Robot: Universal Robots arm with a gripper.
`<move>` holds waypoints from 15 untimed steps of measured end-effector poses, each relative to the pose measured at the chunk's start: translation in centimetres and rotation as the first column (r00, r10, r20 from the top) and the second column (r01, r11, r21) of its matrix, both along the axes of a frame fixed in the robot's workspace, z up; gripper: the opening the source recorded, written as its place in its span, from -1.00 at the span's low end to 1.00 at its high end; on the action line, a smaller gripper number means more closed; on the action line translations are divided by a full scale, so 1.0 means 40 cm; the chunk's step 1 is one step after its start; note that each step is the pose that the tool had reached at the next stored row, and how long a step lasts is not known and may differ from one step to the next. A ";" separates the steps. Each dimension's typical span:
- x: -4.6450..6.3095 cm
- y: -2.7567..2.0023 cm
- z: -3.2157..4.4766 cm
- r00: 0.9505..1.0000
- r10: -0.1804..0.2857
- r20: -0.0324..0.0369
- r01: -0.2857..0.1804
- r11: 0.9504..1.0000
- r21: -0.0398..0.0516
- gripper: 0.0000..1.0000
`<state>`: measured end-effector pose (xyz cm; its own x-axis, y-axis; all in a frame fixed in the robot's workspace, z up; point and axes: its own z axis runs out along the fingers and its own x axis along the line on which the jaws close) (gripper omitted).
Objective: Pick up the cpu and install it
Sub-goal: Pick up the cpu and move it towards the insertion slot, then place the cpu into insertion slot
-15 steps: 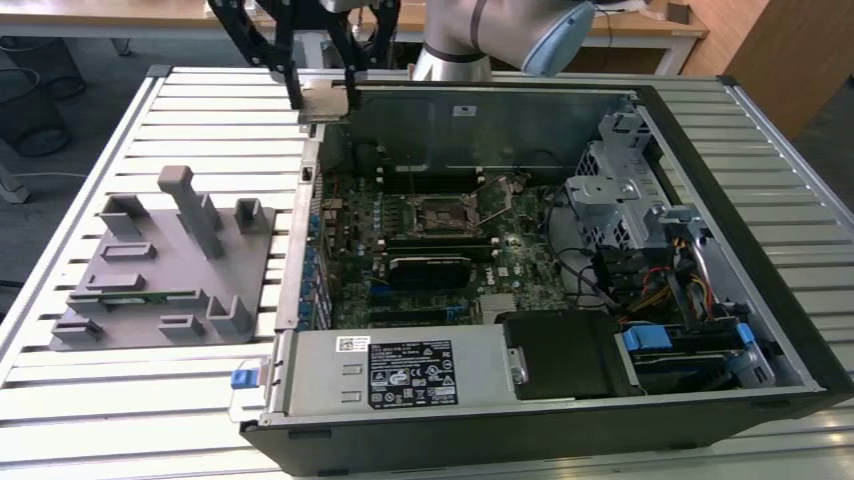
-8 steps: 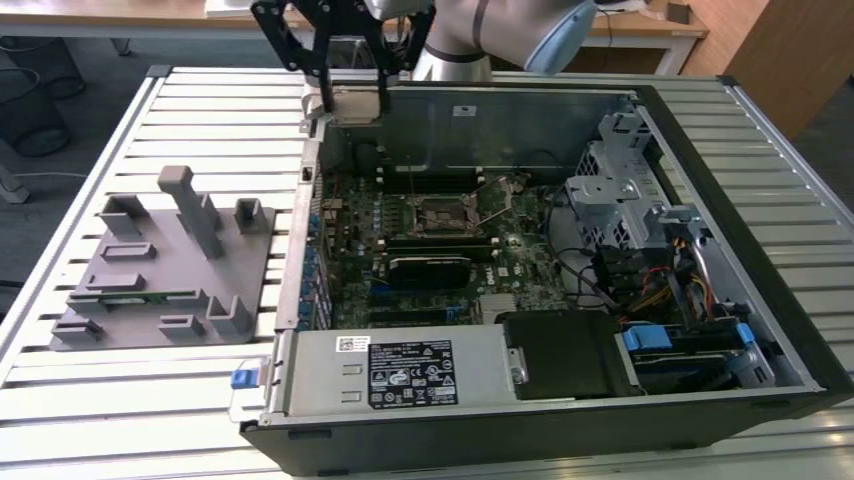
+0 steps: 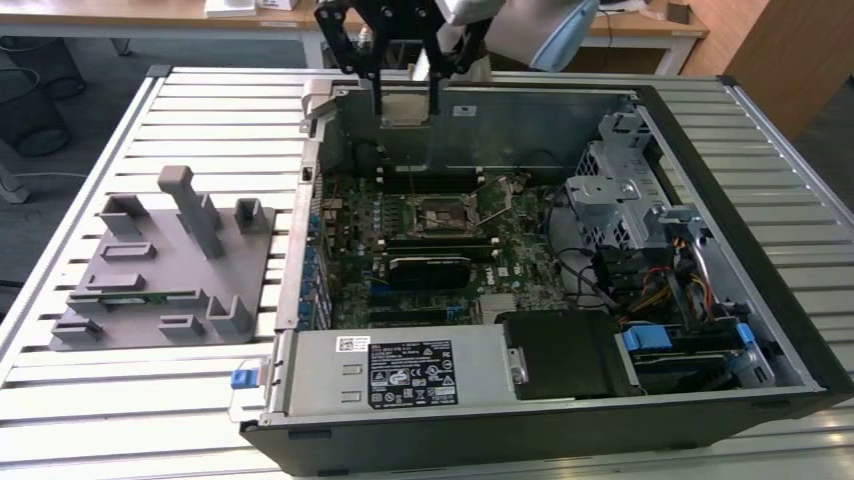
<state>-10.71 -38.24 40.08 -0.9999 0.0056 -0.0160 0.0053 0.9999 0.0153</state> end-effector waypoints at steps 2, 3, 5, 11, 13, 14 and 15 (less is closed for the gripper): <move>0.023 0.000 -0.002 1.000 0.000 0.000 0.000 1.000 0.000 0.06; 0.035 0.000 -0.002 1.000 0.000 0.000 0.000 1.000 0.000 0.06; 0.057 0.001 -0.003 1.000 0.000 0.000 0.000 1.000 0.000 0.06; 0.125 0.001 -0.007 1.000 0.000 0.000 0.000 1.000 0.000 0.06; 0.141 0.001 -0.007 1.000 0.000 0.000 0.000 1.000 0.000 0.06; 0.146 0.001 -0.007 1.000 0.000 0.000 0.000 1.000 0.000 0.06; 0.148 0.000 -0.007 1.000 0.000 0.000 0.000 1.000 0.000 0.06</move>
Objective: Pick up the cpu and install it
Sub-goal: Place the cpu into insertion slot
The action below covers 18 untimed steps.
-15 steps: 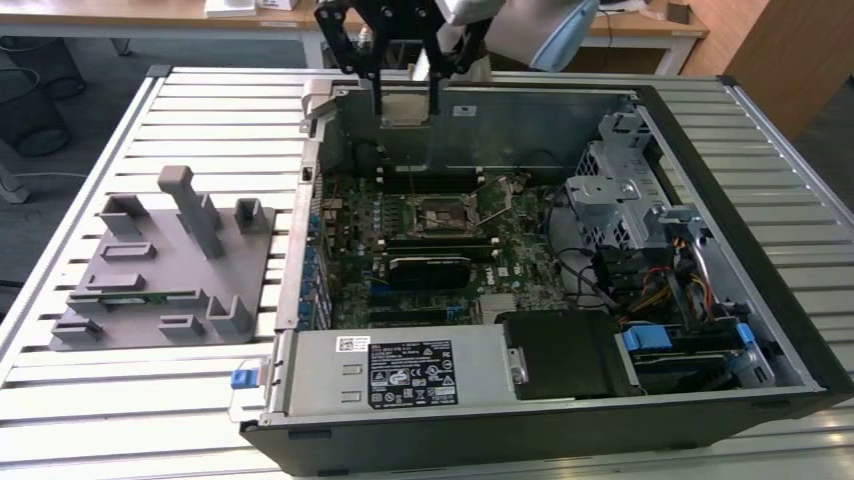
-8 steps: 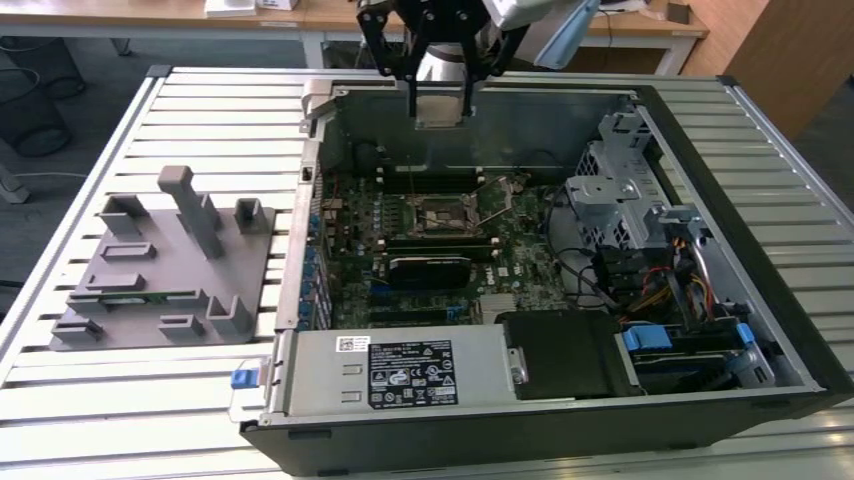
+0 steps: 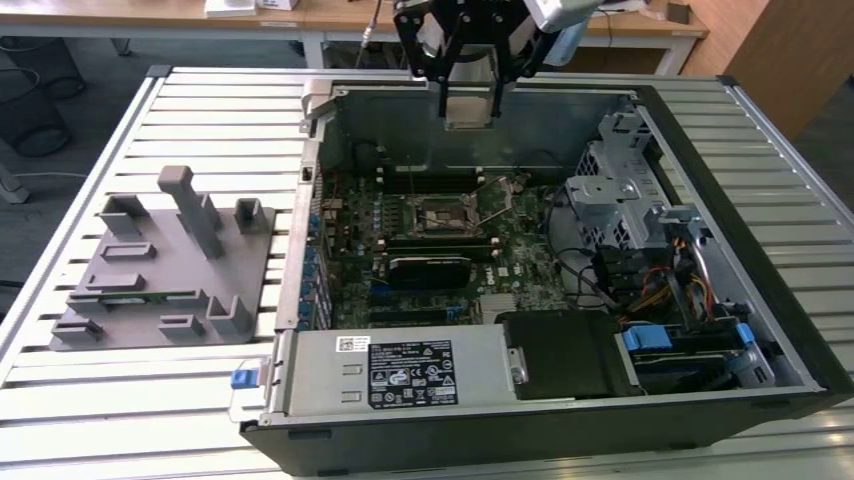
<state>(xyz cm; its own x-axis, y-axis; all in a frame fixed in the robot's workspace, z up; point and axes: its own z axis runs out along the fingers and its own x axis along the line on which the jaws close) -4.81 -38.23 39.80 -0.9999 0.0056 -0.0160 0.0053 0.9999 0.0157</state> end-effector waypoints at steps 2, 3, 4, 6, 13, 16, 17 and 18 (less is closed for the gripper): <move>0.005 0.000 0.000 1.000 -0.001 0.000 0.001 1.000 0.000 0.06; 0.007 0.000 0.000 1.000 -0.002 0.000 0.002 1.000 0.000 0.06; 0.010 0.000 0.000 1.000 -0.003 0.000 0.003 1.000 -0.001 0.06; 0.012 0.000 0.000 1.000 -0.005 0.000 0.005 1.000 -0.003 0.06; 0.012 0.000 -0.004 0.996 -0.091 0.000 0.091 0.996 -0.008 0.06; 0.012 0.000 -0.006 0.991 -0.135 0.001 0.135 0.991 -0.011 0.06; 0.012 0.000 -0.006 0.989 -0.149 0.001 0.149 0.989 -0.012 0.06; 0.012 0.000 -0.007 0.986 -0.166 0.001 0.166 0.986 -0.013 0.06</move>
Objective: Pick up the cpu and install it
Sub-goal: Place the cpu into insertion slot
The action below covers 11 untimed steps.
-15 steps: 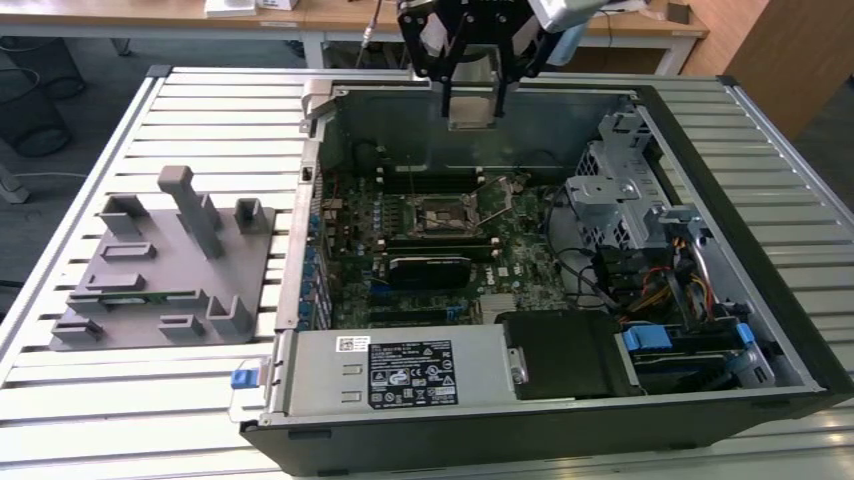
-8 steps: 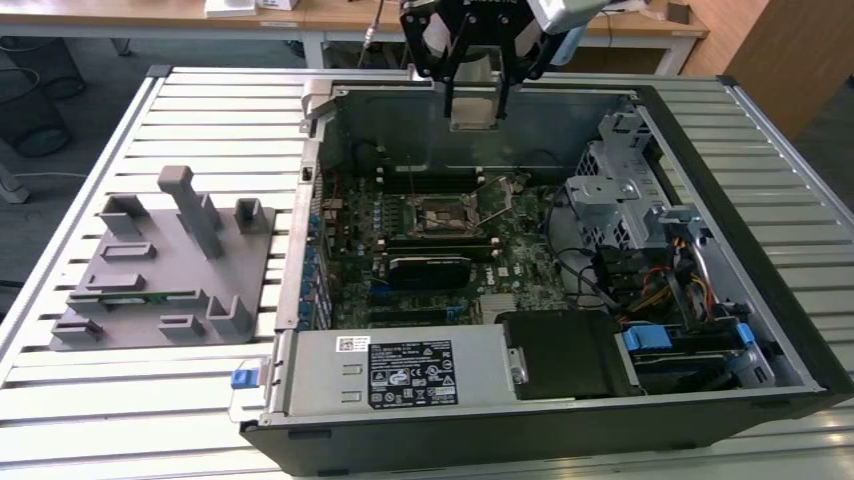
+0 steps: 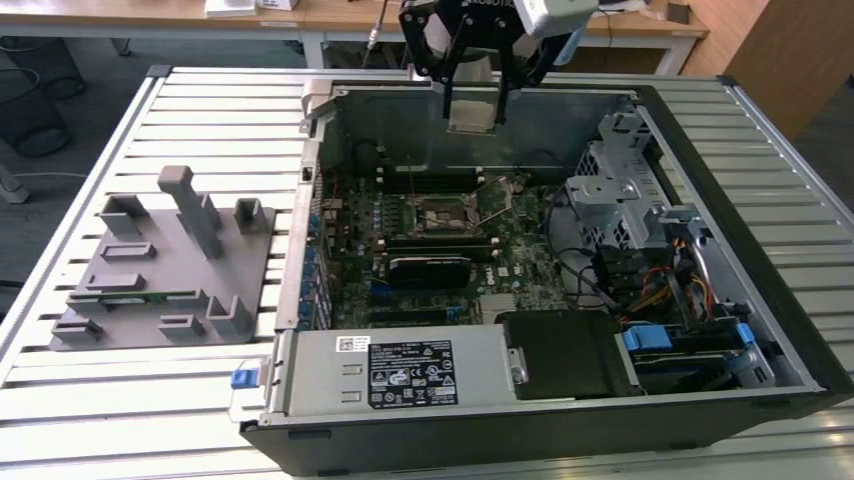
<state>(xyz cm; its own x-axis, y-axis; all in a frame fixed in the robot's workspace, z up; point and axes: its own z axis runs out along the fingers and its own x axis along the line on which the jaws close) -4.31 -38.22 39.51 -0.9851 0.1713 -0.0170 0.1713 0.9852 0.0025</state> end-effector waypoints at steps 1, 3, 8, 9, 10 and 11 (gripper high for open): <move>0.000 0.000 -0.001 1.000 -0.015 0.000 0.015 1.000 -0.001 0.06; 0.000 0.000 -0.002 0.999 -0.045 0.000 0.045 0.999 -0.002 0.06; 0.000 0.000 -0.005 0.993 -0.116 0.001 0.116 0.993 -0.008 0.06; 0.000 0.000 -0.006 0.992 -0.127 0.001 0.127 0.992 -0.011 0.06; 0.000 0.000 -0.007 0.991 -0.136 0.001 0.136 0.991 -0.012 0.06; 0.000 0.000 -0.008 0.989 -0.145 0.002 0.145 0.989 -0.014 0.06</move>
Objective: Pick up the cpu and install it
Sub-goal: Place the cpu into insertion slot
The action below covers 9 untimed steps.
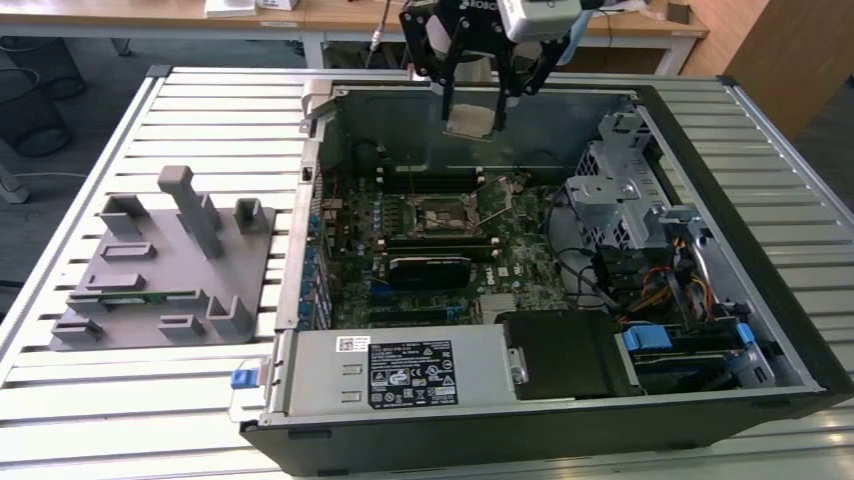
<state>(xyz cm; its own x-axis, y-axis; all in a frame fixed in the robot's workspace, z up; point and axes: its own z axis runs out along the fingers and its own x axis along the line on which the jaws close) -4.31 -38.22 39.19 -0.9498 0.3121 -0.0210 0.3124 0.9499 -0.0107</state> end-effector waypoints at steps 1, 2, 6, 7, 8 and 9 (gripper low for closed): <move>0.000 0.000 0.000 1.000 -0.008 0.000 0.008 1.000 -0.001 0.06; 0.000 0.000 -0.001 1.000 -0.015 0.000 0.015 1.000 -0.001 0.06; 0.000 0.000 -0.002 0.999 -0.045 0.000 0.045 0.999 -0.002 0.06; 0.000 0.000 -0.002 0.998 -0.055 0.000 0.055 0.998 -0.002 0.06; 0.000 0.000 -0.003 0.998 -0.069 0.000 0.069 0.998 -0.003 0.06; 0.000 0.000 -0.003 0.997 -0.084 0.000 0.084 0.997 -0.003 0.06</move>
<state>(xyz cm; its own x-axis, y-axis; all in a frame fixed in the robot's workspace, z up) -4.31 -38.22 39.07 -0.9204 0.3903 -0.0221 0.3906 0.9205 -0.0136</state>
